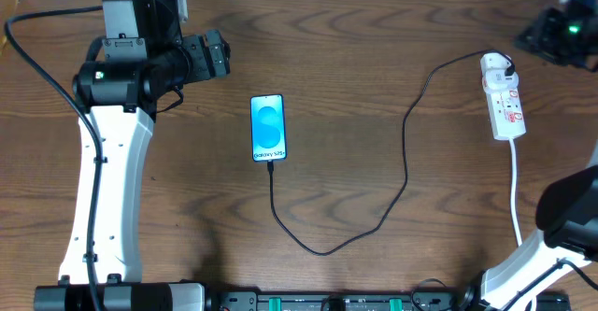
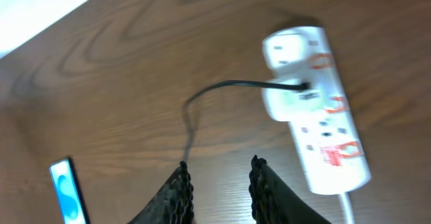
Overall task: Plug charger to phone and switch on socket
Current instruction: 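Move the right gripper over the power strip's switch, then press the orange switch beside the charger with the right gripper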
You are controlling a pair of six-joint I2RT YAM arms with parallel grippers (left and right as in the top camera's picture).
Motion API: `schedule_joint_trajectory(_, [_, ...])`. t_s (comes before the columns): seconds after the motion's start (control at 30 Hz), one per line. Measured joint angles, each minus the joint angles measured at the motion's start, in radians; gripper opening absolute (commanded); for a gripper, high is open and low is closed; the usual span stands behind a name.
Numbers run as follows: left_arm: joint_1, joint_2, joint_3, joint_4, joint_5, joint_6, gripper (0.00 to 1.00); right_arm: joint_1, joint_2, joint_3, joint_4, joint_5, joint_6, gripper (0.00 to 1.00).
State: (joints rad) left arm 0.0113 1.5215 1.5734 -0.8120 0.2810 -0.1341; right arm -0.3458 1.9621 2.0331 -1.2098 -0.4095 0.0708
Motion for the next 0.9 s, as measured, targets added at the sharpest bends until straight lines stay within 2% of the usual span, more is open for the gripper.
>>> schedule_joint_trajectory(0.17, [0.0, 0.0, 0.0, 0.0, 0.0, 0.0, 0.96, -0.105, 0.0, -0.107, 0.093, -0.051, 0.009, 0.15])
schedule_joint_trajectory(0.3, [0.0, 0.0, 0.0, 0.0, 0.0, 0.0, 0.96, -0.165, 0.0, -0.234, 0.219, -0.122, 0.026, 0.01])
schedule_joint_trajectory(0.6, [0.0, 0.0, 0.0, 0.0, 0.0, 0.0, 0.96, -0.224, 0.0, -0.481, 0.482, -0.2, 0.103, 0.01])
schedule_joint_trajectory(0.9, [0.0, 0.0, 0.0, 0.0, 0.0, 0.0, 0.96, -0.249, 0.014, -0.528, 0.575, -0.231, 0.148, 0.01])
